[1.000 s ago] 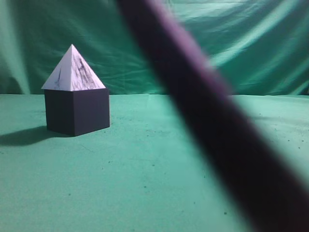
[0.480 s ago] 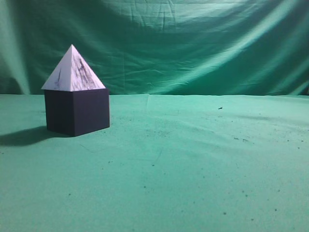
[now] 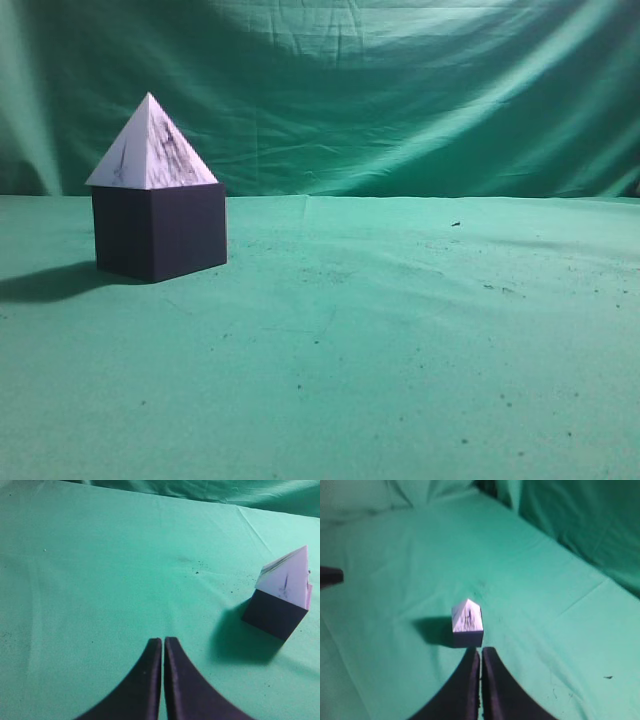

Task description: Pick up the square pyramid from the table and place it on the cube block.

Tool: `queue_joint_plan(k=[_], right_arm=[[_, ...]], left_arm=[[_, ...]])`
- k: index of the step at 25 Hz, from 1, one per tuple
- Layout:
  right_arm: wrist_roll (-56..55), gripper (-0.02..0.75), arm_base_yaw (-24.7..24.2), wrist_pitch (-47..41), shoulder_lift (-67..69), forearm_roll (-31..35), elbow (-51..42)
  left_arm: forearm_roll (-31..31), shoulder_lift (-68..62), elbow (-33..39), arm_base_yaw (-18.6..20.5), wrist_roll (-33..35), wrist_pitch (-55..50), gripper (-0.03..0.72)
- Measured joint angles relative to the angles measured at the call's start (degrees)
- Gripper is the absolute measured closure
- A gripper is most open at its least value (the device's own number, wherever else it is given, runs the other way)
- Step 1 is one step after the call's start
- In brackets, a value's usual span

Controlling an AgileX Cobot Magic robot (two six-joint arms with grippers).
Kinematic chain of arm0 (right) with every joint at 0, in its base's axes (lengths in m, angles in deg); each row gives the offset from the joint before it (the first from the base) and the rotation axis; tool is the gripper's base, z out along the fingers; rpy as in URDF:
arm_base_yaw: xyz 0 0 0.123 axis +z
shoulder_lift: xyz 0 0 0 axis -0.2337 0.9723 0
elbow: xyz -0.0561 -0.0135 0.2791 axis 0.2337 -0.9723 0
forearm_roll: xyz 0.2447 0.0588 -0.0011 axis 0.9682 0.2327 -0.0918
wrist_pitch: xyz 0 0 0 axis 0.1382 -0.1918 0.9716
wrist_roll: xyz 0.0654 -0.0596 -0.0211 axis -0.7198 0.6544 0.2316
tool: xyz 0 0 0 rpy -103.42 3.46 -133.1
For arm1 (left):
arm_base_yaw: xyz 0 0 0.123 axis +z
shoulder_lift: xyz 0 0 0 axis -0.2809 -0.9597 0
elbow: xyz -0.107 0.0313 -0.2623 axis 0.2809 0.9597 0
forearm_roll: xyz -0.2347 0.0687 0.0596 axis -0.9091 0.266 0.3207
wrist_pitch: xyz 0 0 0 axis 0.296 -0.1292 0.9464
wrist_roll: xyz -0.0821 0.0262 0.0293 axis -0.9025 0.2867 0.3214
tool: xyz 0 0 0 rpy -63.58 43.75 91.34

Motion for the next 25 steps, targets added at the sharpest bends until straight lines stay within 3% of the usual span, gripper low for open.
queue_joint_plan(k=[9, 12, 18, 25], right_arm=[[-0.91, 0.738, 0.0, -1.11, -15.11, -2.04, -8.53], [-3.92, 0.738, -1.59, 4.39, -21.72, -5.21, -15.81], [-4.91, 0.738, -21.48, 23.2, -34.76, -6.53, -38.4], [-5.81, 0.738, -37.65, 28.54, -45.79, -5.57, -54.91]], left_arm=[[0.0, 0.0, 0.0, 0.0, 0.0, 0.0, 0.688], [0.0, 0.0, 0.0, 0.0, 0.0, 0.0, 0.688], [0.0, 0.0, 0.0, 0.0, 0.0, 0.0, 0.688], [0.0, 0.0, 0.0, 0.0, 0.0, 0.0, 0.688]])
